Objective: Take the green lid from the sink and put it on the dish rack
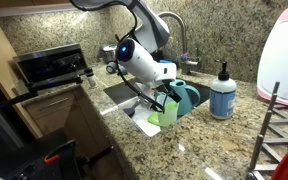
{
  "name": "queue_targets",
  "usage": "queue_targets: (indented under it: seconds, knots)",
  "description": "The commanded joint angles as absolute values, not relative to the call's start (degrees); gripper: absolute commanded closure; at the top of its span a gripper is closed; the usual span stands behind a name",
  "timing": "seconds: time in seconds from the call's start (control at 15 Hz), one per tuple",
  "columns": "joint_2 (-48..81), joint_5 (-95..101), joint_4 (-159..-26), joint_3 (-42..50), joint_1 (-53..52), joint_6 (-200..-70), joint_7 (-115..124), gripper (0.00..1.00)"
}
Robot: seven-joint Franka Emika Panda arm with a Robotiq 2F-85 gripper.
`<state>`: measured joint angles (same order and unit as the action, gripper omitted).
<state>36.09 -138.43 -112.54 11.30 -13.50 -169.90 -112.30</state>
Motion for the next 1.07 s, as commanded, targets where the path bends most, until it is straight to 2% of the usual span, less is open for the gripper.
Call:
queue_targets:
  seconds: [0.0, 1.0]
  knots:
    - [37.79, -140.68, -110.3, 12.02, -14.78, -172.61, -111.96, 0.0]
    - [41.12, -141.19, -108.75, 11.38, -15.45, -173.95, -110.8, 0.0]
